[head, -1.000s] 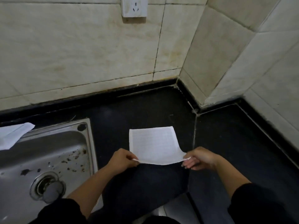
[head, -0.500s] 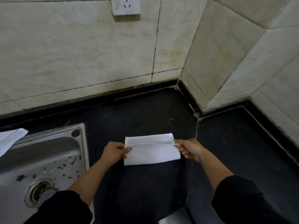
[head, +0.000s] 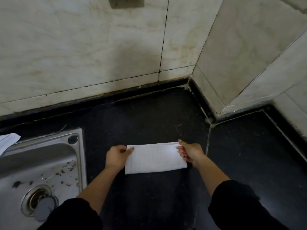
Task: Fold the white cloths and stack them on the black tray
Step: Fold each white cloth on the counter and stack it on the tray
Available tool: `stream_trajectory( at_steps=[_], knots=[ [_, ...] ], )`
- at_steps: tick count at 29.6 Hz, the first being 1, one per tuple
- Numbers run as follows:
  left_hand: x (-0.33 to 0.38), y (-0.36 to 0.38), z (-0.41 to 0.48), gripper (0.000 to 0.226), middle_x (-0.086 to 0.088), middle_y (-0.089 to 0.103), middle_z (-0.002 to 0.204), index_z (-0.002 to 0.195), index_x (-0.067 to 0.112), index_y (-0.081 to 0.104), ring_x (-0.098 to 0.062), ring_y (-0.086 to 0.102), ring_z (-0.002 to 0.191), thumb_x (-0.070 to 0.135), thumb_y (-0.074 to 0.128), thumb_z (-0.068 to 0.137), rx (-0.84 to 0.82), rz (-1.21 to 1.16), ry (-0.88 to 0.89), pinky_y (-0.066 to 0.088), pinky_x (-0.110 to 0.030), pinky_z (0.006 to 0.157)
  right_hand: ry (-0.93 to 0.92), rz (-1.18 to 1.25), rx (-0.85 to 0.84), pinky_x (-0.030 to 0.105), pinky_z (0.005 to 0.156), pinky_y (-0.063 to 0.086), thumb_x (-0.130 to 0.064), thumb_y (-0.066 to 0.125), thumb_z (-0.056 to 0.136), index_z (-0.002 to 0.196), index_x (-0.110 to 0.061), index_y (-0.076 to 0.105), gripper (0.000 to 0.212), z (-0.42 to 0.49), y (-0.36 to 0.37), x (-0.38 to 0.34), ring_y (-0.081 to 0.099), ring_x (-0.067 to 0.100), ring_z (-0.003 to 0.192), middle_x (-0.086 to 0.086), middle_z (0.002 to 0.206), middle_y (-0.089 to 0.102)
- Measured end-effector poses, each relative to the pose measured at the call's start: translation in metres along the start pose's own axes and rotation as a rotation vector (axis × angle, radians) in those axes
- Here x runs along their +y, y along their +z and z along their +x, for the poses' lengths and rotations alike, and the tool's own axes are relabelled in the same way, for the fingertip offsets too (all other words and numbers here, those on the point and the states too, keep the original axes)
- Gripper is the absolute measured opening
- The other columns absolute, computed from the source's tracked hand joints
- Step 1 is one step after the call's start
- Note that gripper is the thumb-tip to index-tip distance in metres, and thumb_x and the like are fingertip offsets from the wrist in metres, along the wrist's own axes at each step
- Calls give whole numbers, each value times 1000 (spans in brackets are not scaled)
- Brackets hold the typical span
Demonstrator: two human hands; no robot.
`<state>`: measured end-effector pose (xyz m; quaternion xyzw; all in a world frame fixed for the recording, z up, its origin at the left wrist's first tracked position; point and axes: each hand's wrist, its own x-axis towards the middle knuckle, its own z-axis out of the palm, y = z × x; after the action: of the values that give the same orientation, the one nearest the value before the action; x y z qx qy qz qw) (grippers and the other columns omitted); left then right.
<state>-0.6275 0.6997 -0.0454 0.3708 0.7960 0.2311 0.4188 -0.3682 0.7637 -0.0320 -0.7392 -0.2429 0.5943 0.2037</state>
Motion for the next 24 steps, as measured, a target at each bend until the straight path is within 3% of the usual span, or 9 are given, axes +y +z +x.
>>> stream_trajectory(
  at_steps=[3,8,10,13,18,21,24],
  knots=[
    [2,2,1,15,2,64,83,89,16,67,-15,58,81,31,67,88,50,36,16,42,-28,69,-16,0,6,25,54,42,-38,69,86,75,-8,69,32,1,0,0,52,12,51,2,59,60],
    [-9,6,-2,29,0,64,92,104,13,63,-16,59,82,35,68,87,111,70,26,44,-29,68,-149,-97,46,25,57,43,-29,69,86,88,-6,71,24,-2,-15,4,59,14,61,4,71,66],
    [-14,7,-8,33,0,63,91,106,15,57,-17,60,81,37,70,85,133,70,60,47,-29,65,-216,-239,91,27,56,47,-30,70,86,91,-3,69,28,-5,-25,11,63,16,63,6,76,69],
    [-21,9,-16,39,0,59,90,105,20,50,-14,59,78,42,72,81,124,91,92,48,-28,62,-254,-460,123,36,65,57,-47,73,78,84,-7,66,41,-6,-32,22,68,22,72,8,77,71],
    [-34,14,-31,44,-1,56,96,106,21,48,-12,56,79,37,77,77,85,135,92,44,-25,62,-184,-695,109,30,58,52,-59,80,62,82,-8,60,58,-18,-19,34,68,23,73,10,80,69],
    [-37,16,-34,43,-3,56,100,108,20,49,-12,55,81,33,77,78,69,149,79,45,-27,67,-86,-625,91,25,46,47,-46,84,66,98,-1,62,60,-22,-10,35,66,17,59,12,89,70],
    [-38,15,-34,43,-4,56,102,110,19,50,-11,54,80,31,78,78,56,137,91,44,-26,68,11,-400,78,26,52,44,-36,86,67,117,4,55,71,-23,-8,38,61,19,72,14,106,65]
  ],
)
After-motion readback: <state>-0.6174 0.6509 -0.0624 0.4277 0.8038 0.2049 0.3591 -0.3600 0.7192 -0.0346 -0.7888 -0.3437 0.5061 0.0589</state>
